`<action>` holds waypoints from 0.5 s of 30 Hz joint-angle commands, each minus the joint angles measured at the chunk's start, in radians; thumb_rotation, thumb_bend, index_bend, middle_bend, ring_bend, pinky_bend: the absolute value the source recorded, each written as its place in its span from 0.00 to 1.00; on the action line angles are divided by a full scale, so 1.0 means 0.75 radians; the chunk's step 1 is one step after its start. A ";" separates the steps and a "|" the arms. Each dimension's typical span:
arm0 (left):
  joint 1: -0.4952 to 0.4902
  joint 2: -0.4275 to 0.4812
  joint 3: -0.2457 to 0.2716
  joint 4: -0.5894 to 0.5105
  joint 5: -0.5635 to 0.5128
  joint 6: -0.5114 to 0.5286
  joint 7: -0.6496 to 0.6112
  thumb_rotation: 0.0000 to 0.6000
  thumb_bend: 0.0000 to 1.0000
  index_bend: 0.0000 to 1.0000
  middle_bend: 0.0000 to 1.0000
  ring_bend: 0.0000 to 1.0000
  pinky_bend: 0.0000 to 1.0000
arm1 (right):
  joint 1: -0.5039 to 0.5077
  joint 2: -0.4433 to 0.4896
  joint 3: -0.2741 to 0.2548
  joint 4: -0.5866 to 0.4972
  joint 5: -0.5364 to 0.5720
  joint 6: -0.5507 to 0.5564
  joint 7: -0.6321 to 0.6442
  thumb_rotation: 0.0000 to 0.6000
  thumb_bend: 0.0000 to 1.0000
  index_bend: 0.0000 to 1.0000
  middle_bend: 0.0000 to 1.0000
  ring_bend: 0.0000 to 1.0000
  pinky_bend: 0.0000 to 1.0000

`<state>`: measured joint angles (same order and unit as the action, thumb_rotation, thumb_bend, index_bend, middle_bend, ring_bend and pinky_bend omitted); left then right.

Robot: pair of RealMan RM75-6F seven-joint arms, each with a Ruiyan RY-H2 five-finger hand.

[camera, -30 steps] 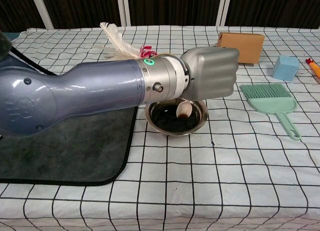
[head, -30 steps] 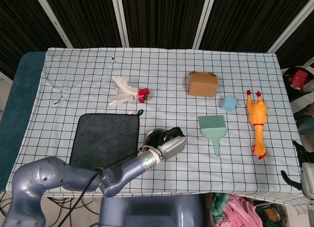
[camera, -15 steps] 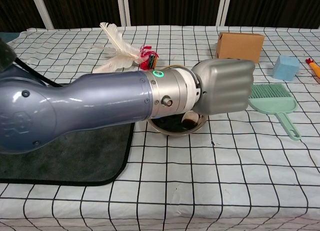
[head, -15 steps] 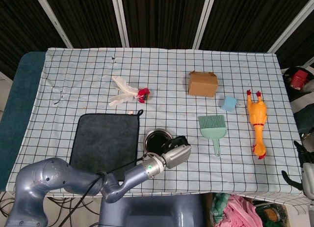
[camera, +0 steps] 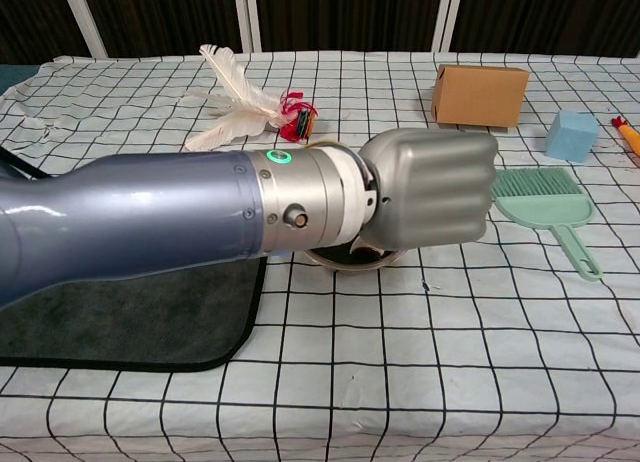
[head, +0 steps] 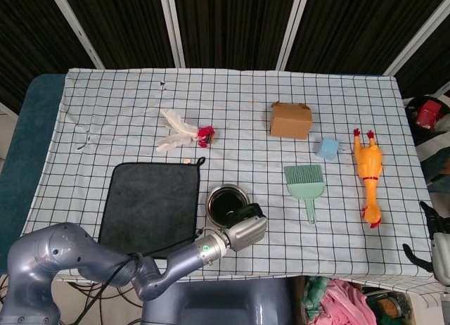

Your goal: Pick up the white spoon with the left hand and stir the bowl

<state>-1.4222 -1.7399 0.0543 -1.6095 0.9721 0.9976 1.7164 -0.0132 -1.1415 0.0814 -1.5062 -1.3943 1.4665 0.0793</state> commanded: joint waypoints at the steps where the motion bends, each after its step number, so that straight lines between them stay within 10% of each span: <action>1: 0.009 0.025 0.018 -0.033 -0.006 0.017 0.016 1.00 0.52 0.77 0.99 0.92 0.87 | 0.001 -0.002 -0.002 -0.001 -0.002 -0.002 -0.004 1.00 0.22 0.00 0.11 0.18 0.26; 15: 0.054 0.103 0.078 -0.109 -0.049 0.077 0.041 1.00 0.51 0.77 0.99 0.92 0.87 | 0.002 -0.009 -0.002 -0.003 0.005 -0.008 -0.017 1.00 0.22 0.00 0.11 0.18 0.26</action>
<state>-1.3835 -1.6652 0.1097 -1.6917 0.9386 1.0537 1.7436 -0.0116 -1.1480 0.0796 -1.5083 -1.3905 1.4609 0.0665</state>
